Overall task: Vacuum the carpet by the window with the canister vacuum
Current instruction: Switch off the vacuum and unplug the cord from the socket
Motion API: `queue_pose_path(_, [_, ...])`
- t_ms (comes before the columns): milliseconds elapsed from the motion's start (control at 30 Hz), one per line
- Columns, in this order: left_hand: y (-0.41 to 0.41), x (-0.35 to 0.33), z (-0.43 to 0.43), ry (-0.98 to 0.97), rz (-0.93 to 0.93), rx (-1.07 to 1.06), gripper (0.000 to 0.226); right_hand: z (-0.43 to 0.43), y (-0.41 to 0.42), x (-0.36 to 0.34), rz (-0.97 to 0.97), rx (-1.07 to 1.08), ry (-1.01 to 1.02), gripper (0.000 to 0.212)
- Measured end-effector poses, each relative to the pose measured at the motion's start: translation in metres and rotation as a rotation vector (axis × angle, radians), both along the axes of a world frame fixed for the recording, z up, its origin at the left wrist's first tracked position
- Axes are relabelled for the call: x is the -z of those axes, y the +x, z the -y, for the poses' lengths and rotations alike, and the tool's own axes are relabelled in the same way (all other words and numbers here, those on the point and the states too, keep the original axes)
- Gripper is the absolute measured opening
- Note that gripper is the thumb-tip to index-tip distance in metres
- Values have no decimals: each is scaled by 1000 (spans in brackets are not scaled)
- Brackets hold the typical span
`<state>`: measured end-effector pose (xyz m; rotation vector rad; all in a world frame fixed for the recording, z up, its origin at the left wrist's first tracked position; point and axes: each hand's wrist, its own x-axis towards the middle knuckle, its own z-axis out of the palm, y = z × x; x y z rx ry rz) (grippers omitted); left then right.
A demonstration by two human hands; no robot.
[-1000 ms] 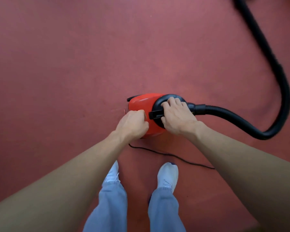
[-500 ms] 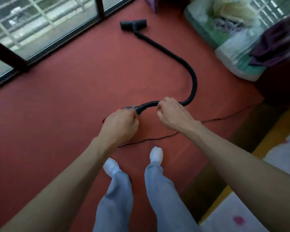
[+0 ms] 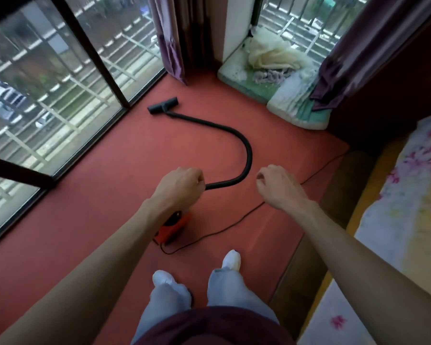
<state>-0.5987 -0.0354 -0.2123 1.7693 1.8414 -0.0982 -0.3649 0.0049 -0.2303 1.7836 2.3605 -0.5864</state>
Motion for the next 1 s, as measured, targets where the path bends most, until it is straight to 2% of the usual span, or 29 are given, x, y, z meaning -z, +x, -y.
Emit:
queue_pose_path(333, [97,-39,-86,155,69,169,20,-62,103,-44,0,188,50,30])
queue_pose_path(500, [139,-30,-148,161,27,370,22,-99,135,-44,24,281,54,30])
queue_pose_path(700, [202,-35,-241,175,39,637,20,-141,183,-51,53,501,59,29])
queue_pose_path(1000, [312,-50,-336,233,3,877,22,-173,279,-57,27,734,35,29])
